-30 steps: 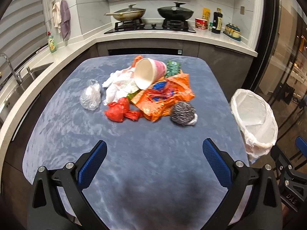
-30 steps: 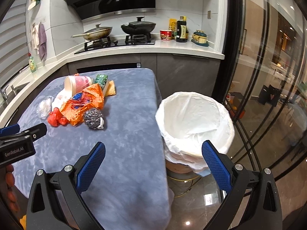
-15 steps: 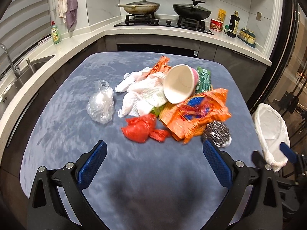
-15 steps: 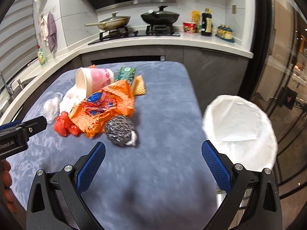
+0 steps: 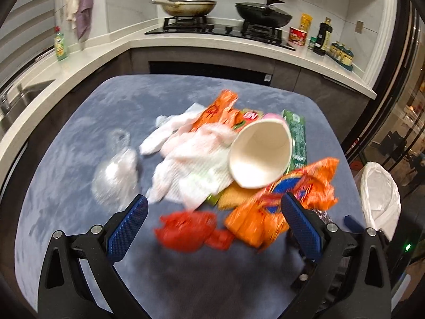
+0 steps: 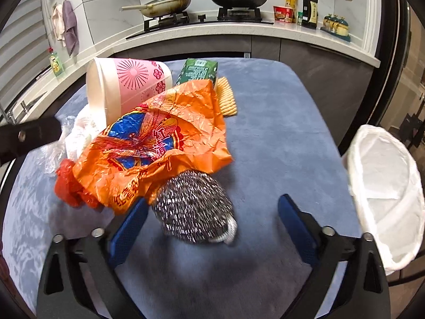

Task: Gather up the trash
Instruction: 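Grasp the pink paper cup with the left tool while the right tool grasps the steel scouring ball, then carry the cup and scouring ball over the bin and open both tools, then grasp the clear plastic bag with the left tool while the right tool grasps white tissue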

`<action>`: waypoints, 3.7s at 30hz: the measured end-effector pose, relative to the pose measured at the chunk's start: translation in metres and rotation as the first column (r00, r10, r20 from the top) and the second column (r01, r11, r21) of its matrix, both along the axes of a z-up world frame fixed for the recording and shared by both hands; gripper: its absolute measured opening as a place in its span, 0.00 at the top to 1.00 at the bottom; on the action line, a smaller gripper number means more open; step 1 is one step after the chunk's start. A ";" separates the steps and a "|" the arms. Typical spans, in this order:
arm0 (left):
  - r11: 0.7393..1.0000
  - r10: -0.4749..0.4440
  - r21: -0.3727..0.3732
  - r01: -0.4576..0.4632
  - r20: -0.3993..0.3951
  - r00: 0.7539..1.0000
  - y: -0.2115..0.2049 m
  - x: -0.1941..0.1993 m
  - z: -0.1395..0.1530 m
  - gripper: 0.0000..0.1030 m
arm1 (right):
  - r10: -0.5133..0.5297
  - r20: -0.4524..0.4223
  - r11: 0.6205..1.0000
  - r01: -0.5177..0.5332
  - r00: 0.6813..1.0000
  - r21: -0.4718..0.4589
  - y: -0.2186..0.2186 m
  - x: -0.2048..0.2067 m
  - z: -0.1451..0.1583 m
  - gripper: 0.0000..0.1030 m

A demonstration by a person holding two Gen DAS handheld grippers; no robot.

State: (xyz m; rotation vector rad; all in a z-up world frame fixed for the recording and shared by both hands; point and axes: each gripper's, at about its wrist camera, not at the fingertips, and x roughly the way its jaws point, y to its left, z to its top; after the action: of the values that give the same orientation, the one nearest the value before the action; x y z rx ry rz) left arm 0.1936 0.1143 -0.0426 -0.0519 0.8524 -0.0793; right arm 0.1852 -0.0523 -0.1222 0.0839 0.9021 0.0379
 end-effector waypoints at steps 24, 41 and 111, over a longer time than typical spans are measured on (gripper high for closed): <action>0.991 -0.124 -0.054 0.124 0.015 0.992 -0.030 0.050 -0.006 0.42 | 0.021 0.031 0.997 -0.024 0.999 0.069 -0.002 -0.017 0.017 0.44; 0.983 -0.162 -0.056 0.172 0.147 0.976 -0.059 -0.013 0.064 0.44 | -0.128 0.174 0.990 0.116 0.976 0.080 -0.073 -0.069 0.076 0.44; 0.990 -0.095 -0.094 0.105 0.100 0.990 -0.047 -0.009 0.055 0.21 | -0.265 0.256 0.963 0.267 0.930 0.028 -0.105 -0.078 0.100 0.22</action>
State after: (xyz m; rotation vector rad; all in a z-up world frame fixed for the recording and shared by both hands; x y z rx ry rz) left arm 0.1849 0.0670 0.0120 -0.0979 0.7550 -0.2169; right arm 0.1072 -0.1572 -0.0221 0.1896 0.6236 -0.2044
